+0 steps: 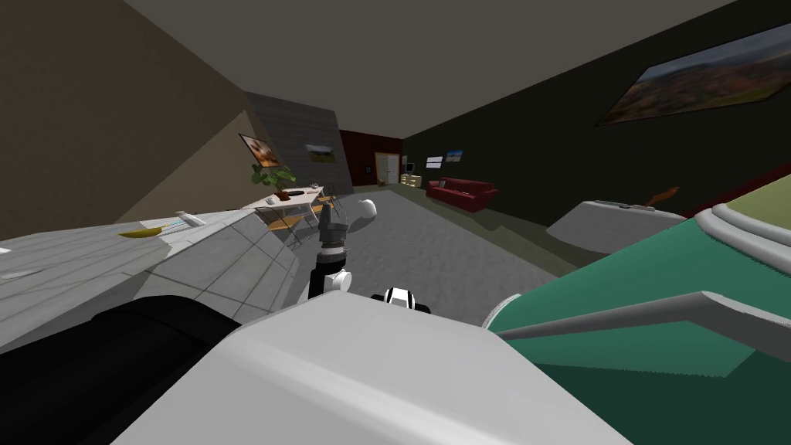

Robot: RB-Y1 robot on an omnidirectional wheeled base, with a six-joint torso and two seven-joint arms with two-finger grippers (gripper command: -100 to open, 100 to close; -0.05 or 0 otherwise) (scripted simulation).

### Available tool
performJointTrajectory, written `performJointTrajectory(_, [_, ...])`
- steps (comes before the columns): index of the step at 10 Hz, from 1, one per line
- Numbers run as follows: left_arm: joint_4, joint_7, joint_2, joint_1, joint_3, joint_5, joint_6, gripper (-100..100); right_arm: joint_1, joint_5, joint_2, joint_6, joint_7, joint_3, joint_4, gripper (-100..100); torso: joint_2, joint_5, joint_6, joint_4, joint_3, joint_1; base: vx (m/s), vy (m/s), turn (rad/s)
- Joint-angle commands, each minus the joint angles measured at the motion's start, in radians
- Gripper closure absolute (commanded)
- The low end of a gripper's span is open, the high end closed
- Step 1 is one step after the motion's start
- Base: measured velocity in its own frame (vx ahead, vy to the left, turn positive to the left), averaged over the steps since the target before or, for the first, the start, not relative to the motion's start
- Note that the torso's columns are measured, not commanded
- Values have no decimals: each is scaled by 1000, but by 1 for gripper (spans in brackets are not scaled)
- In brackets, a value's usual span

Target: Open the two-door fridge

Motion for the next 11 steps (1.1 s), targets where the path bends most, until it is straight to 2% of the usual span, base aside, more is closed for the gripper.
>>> performJointTrajectory(1, [0,0,0,0,0,0,0,0,-3,7,-19,43,-5,-9,-13,-100,0,0,-1,0,0,-1,0,0,0])
performJointTrajectory(4, [0,0,0,0,0,0,0,0,-3,7,-19,43,-5,-9,-13,-100,0,0,0,0,0,0,-10,3,3])
performJointTrajectory(7, [0,0,0,0,0,0,0,0,5,36,9,45,13,-41,-16,-100,-2,0,0,-1,-1,1,22,14,35])
performJointTrajectory(11, [0,0,0,0,0,0,0,0,8,46,24,46,19,-53,-17,-100,-1,-2,0,-1,-1,-1,13,9,44])
